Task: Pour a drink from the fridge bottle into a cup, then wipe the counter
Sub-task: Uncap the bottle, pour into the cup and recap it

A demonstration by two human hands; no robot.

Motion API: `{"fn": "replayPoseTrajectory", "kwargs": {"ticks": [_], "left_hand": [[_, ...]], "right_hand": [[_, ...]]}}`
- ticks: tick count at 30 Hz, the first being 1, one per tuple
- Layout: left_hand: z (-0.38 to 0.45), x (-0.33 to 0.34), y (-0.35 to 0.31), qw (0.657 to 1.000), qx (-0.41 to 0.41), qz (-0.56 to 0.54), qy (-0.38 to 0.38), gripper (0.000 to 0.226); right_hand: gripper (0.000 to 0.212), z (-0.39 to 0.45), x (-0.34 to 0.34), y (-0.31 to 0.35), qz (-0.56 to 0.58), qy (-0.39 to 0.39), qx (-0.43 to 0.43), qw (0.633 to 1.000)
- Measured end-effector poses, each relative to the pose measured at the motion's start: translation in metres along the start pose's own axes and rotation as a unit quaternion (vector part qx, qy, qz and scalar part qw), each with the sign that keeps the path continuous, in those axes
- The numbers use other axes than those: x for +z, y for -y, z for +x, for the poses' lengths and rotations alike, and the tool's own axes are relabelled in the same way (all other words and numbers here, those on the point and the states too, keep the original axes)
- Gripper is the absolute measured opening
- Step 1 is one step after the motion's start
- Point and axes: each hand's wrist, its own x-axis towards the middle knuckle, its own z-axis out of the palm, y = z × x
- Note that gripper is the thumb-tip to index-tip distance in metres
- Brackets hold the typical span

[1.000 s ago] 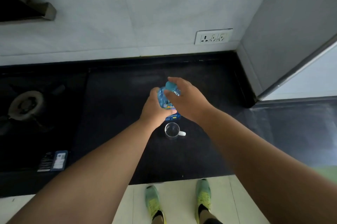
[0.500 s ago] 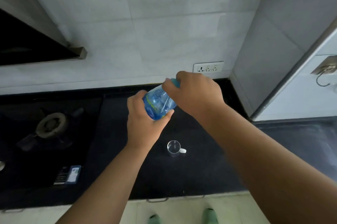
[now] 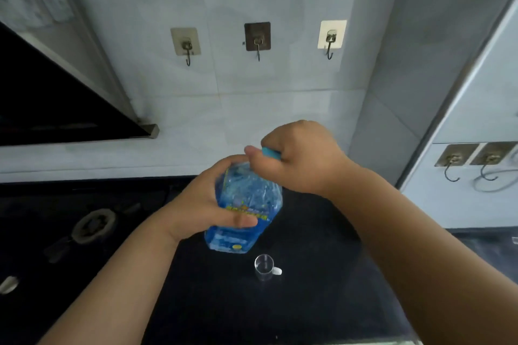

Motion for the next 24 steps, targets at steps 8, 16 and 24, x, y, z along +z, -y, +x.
{"fn": "replayPoseTrajectory", "kwargs": {"ticks": [8, 16, 24], "left_hand": [[0.005, 0.052, -0.015, 0.942, 0.066, 0.235, -0.231, 0.071], [0.009, 0.013, -0.018, 0.988, 0.024, 0.134, -0.072, 0.079], [0.013, 0.006, -0.014, 0.985, 0.019, 0.144, -0.093, 0.08]], "right_hand": [[0.058, 0.007, -0.01, -0.004, -0.118, 0.044, 0.244, 0.962], [0.046, 0.008, -0.002, -0.023, -0.008, -0.044, -0.012, 0.999], [0.053, 0.017, 0.005, -0.023, -0.053, -0.07, -0.047, 0.995]]}}
